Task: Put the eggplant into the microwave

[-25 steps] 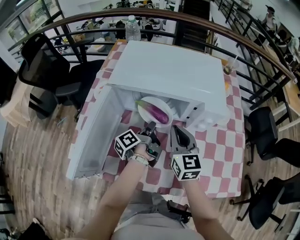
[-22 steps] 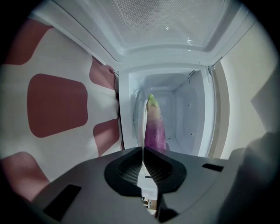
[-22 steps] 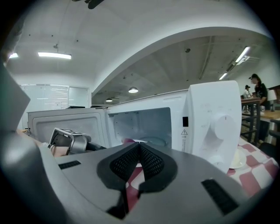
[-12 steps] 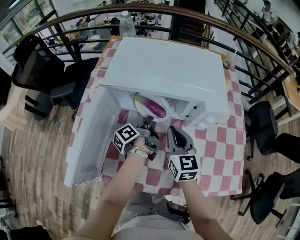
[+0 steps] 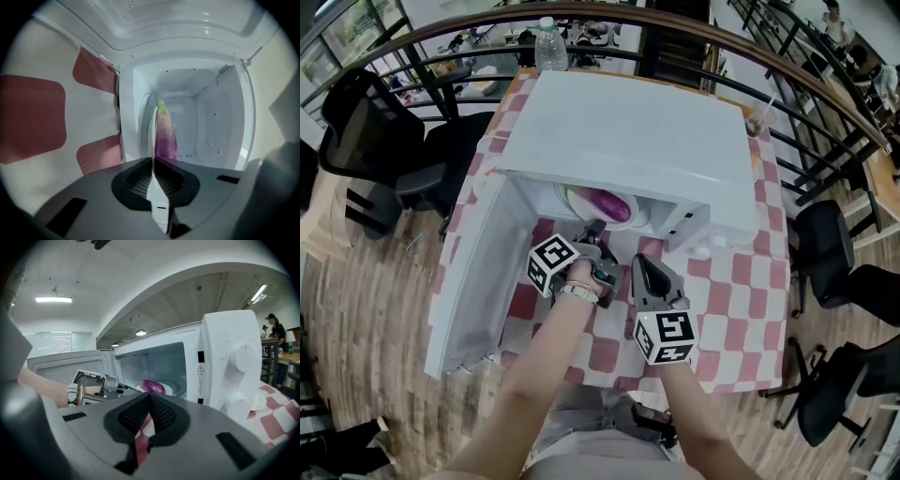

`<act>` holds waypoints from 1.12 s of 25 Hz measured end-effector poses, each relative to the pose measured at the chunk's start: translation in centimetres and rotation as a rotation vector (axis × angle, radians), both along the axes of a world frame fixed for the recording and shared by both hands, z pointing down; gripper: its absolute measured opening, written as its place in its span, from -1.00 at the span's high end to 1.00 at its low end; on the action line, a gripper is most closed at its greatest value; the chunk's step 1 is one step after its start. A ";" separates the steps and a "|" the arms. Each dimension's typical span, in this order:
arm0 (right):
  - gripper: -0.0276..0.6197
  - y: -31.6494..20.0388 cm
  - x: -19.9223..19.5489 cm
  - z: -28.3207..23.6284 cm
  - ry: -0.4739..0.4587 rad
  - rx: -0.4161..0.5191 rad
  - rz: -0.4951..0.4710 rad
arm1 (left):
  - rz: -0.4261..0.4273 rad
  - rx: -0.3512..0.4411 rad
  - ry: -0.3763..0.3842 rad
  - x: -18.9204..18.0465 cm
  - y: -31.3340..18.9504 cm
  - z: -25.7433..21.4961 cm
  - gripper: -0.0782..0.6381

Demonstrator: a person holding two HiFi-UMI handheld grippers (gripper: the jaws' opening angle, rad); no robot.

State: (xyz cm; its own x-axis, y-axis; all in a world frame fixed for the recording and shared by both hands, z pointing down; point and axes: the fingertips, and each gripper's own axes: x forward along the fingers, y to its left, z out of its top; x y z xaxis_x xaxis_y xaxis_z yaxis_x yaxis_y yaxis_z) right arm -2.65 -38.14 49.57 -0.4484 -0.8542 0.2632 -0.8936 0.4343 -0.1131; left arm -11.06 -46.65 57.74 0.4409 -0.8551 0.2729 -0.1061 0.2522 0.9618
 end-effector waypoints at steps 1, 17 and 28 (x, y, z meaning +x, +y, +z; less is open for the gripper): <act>0.84 0.0 0.0 0.1 -0.001 -0.002 0.001 | -0.007 -0.005 0.002 -0.1 -0.1 0.0 0.73; 0.84 0.1 -0.2 0.8 -0.023 -0.033 -0.001 | -0.023 -0.212 -0.058 -1.3 -0.1 2.5 0.19; 0.84 -0.3 0.0 1.3 -0.033 -0.050 0.012 | 0.026 -0.232 -0.078 -1.0 -2.1 2.9 0.07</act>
